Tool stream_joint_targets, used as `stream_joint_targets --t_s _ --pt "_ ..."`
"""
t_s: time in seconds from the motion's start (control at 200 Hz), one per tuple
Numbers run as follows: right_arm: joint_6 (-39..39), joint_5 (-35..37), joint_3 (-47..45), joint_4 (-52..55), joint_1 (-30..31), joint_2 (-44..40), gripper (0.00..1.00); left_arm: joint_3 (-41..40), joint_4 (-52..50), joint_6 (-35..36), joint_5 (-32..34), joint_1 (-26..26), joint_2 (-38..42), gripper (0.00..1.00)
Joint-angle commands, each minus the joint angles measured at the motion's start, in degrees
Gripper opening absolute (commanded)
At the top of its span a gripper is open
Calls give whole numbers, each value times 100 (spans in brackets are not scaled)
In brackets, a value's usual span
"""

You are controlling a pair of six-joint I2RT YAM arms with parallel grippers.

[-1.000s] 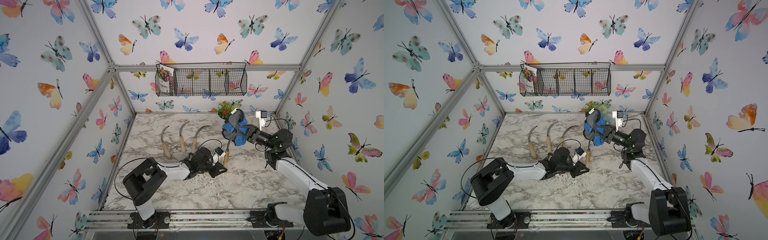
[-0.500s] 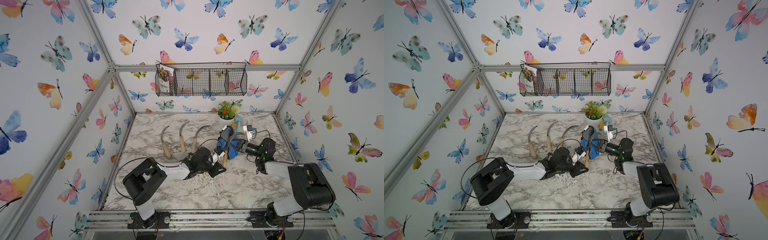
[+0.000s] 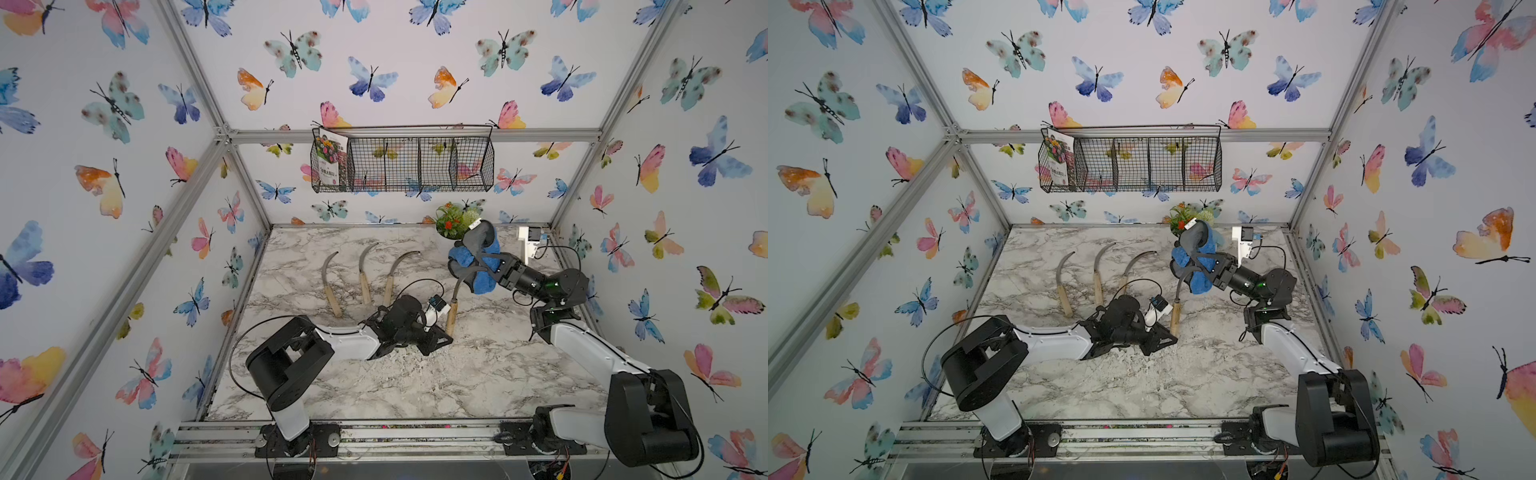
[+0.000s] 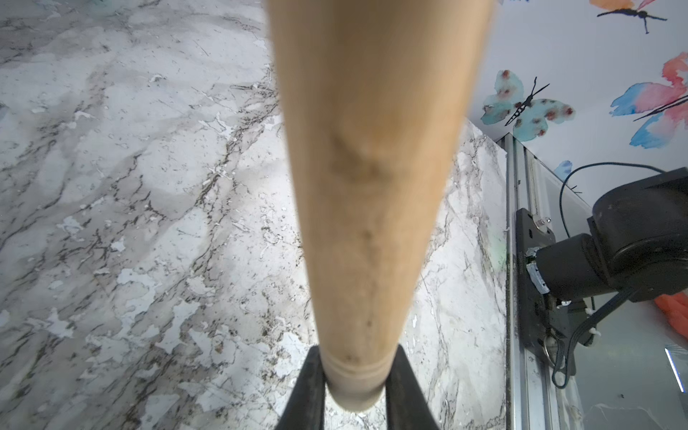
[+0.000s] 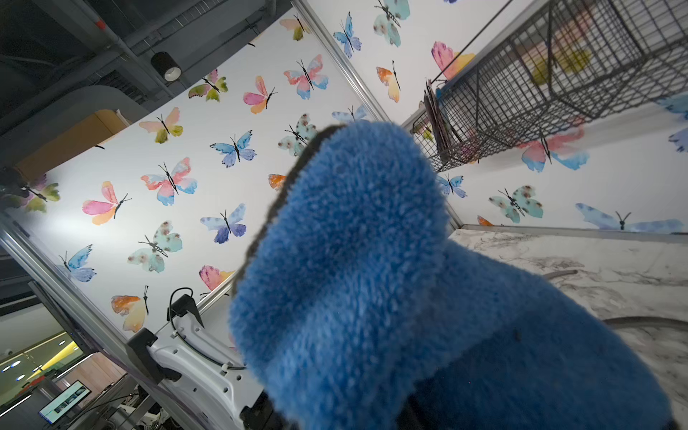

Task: Wipe small sickles with rags
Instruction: Wipe the small sickle.

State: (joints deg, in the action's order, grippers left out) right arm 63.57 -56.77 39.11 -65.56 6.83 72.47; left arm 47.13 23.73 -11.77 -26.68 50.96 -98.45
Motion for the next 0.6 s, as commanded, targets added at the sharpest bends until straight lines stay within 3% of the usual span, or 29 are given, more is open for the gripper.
stream_joint_targets --t_s 0.0,0.145,0.23,0.4,0.596 --pt "474 -114 147 -273 -206 -260 2 62 49 -24 144 -40 -104 0" --pt "373 -10 42 66 -388 -757 2 49 5 -103 399 -51 -104 0" --pt "-127 241 -101 877 -442 -1195 2 10 -121 -289 1003 -67 -37 0" --pt "-2106 2132 97 4521 -463 -2388 2 369 -1128 -879 2307 -66 -70 0" --pt "-2666 3694 -242 6097 -463 -3348 2 1197 -2611 -2097 2719 -60 -358 0"
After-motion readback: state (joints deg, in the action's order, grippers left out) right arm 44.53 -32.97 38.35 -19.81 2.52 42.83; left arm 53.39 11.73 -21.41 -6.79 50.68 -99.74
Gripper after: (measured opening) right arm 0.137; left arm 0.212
